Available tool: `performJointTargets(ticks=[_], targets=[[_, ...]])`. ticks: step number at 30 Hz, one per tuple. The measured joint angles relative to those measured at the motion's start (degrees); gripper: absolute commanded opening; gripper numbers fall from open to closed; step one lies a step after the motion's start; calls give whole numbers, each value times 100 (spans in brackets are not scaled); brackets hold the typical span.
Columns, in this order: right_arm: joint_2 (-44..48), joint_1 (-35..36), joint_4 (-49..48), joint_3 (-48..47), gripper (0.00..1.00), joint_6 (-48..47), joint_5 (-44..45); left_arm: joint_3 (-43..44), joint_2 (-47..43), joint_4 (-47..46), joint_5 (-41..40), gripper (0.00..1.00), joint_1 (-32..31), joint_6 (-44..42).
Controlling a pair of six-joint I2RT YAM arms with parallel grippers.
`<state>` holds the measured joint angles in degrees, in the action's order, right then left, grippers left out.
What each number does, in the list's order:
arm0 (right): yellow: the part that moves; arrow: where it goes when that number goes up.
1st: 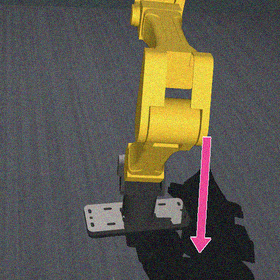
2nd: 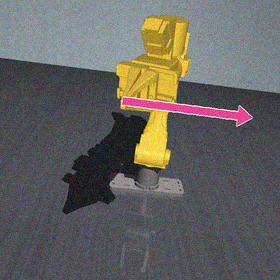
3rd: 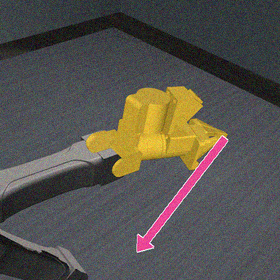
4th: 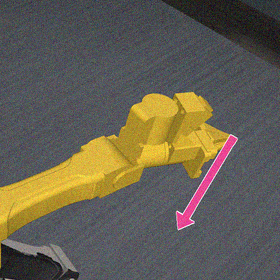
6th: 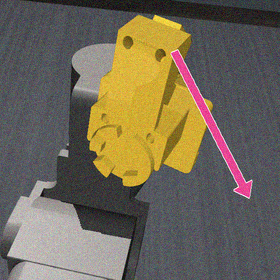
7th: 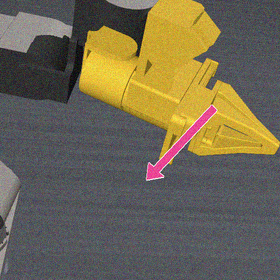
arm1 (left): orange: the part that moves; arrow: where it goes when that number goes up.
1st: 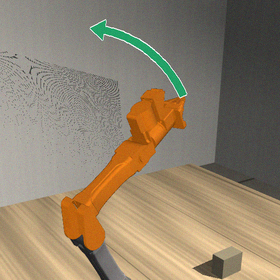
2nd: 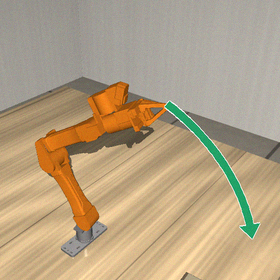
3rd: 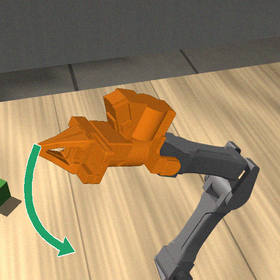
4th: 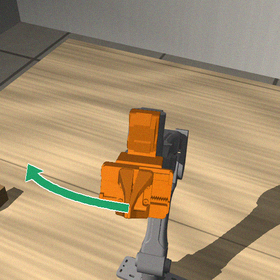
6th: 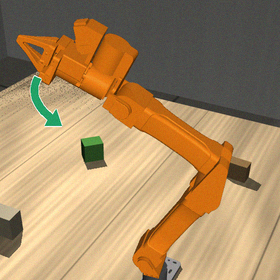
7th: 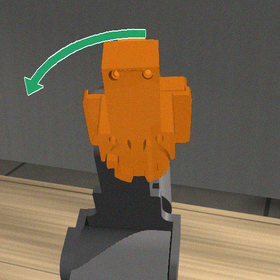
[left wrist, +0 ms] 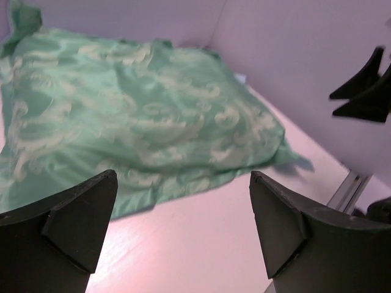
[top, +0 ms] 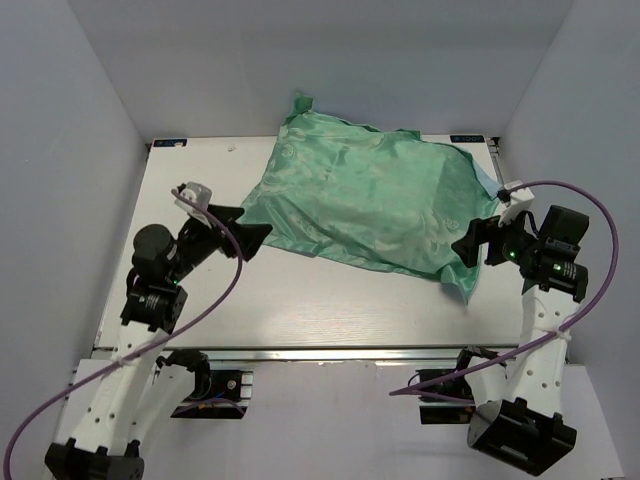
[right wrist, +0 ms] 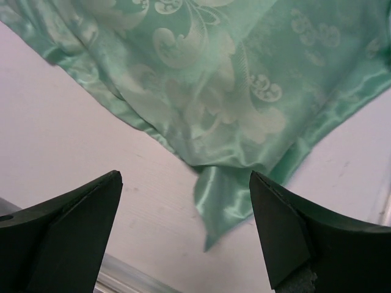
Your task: Put the pillow into the pillowcase
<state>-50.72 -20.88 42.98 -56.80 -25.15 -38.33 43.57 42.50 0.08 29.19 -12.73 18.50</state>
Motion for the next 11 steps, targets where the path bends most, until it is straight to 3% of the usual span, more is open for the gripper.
performJointTargets(ticks=[5, 11], targets=[[160, 0, -334, 341, 89, 1113, -92, -162, -525, 1023, -94, 98, 2, -485], [-11, 0, -553, 350, 89, 1803, 107, -382, -664, 1353, -92, 98, 2, -538]])
